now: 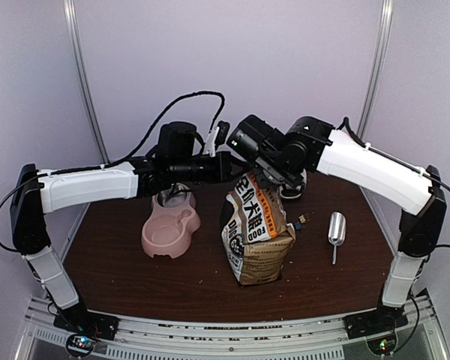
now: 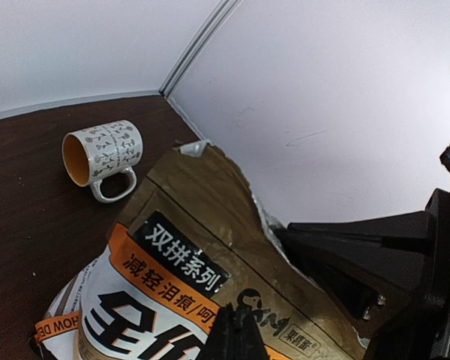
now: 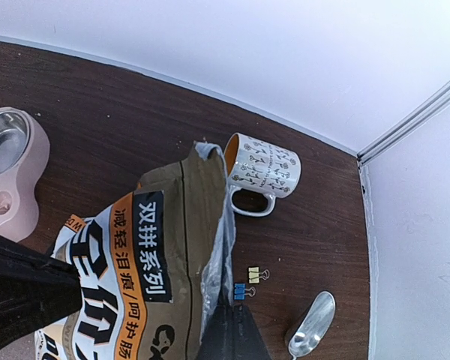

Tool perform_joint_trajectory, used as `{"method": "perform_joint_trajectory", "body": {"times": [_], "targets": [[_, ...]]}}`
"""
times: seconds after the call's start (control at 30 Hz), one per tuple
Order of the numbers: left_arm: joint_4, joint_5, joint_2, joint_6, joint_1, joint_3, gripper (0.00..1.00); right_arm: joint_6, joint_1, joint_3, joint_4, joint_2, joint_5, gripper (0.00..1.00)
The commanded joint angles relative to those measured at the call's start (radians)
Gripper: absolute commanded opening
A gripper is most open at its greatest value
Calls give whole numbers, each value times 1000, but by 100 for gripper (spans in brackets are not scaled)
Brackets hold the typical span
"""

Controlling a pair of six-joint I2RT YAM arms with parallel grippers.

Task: Serve the pet food
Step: Open the pet food bag at the center of the board.

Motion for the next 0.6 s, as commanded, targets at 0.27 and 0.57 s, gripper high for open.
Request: {"method": "perform_joint_trajectory", "body": {"times": [0.27, 0.57], "targets": [[110, 86, 40, -43, 4, 96, 22, -11, -153, -341, 401, -266, -442, 0], [56, 154, 105, -35, 4, 178, 45, 20, -235, -494, 629, -366, -753, 0]]}}
